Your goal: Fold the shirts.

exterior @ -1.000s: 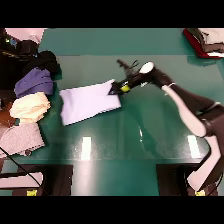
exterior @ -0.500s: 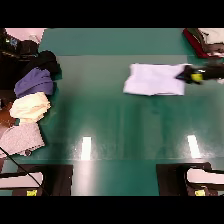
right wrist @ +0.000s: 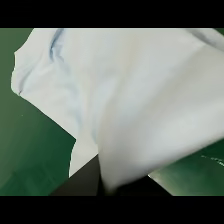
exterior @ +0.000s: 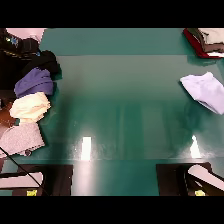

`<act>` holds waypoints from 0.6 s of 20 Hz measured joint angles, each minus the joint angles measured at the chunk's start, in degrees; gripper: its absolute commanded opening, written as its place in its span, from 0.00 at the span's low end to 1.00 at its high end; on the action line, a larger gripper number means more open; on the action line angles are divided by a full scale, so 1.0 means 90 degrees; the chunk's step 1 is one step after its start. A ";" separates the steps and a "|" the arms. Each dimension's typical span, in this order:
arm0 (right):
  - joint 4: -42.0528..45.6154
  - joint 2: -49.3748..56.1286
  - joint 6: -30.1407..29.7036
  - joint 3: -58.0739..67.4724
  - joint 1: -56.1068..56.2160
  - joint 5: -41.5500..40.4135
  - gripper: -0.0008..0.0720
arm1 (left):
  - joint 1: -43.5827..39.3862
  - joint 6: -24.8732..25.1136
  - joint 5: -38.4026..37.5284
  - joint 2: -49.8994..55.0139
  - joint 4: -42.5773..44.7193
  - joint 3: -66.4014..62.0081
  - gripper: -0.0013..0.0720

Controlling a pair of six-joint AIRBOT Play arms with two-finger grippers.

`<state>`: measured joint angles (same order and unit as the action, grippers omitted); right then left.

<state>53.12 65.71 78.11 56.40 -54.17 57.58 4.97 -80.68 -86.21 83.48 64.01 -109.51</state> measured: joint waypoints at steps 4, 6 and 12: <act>0.0483 -0.0129 0.0046 -0.0175 -0.0469 0.0301 0.53 | 0.0000 0.0000 -0.0024 0.0000 -0.0015 0.0000 0.05; 0.0964 -0.0153 0.0044 -0.0168 -0.0646 0.0585 0.67 | 0.0000 0.0002 -0.0041 0.0000 -0.0022 0.0000 0.05; 0.2127 -0.0177 0.0272 0.0231 -0.1168 0.1416 0.61 | 0.0000 0.0053 -0.0041 0.0000 -0.0022 0.0000 0.05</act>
<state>72.27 64.12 80.55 58.48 -64.69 70.32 4.97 -80.20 -86.59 83.48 63.81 -109.51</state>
